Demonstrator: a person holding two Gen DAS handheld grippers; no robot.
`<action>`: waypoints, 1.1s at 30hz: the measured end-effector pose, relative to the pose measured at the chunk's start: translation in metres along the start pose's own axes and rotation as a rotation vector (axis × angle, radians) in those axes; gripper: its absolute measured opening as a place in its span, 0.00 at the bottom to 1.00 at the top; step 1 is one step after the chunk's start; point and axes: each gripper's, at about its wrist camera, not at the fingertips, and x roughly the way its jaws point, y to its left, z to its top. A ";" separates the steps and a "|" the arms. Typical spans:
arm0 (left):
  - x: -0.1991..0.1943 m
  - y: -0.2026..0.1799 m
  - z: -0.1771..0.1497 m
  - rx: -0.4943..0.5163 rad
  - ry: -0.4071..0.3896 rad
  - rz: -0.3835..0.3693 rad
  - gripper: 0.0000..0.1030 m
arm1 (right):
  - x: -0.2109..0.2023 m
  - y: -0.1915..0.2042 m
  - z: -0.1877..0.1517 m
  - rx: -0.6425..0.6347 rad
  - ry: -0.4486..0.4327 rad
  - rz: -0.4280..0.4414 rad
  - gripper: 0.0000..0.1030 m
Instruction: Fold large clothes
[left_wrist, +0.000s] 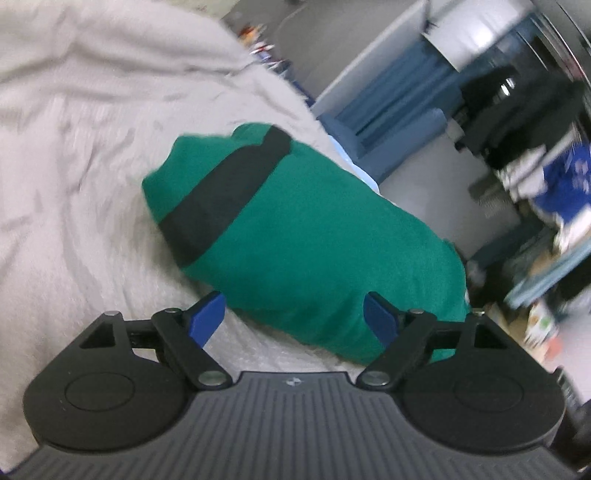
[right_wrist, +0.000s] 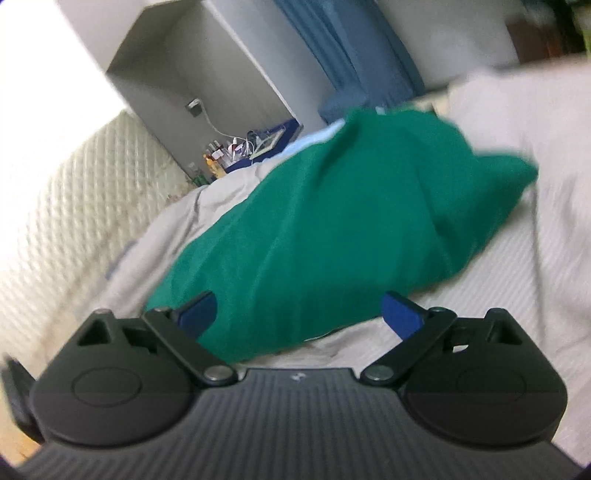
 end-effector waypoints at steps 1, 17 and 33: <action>0.003 0.005 0.001 -0.039 0.006 -0.025 0.87 | 0.003 -0.008 0.001 0.054 0.005 0.016 0.95; 0.086 0.061 0.014 -0.501 0.030 -0.163 0.97 | 0.069 -0.097 0.000 0.610 -0.080 0.066 0.88; 0.037 0.035 0.029 -0.289 -0.127 -0.057 0.32 | 0.017 -0.036 0.015 0.311 -0.206 0.040 0.16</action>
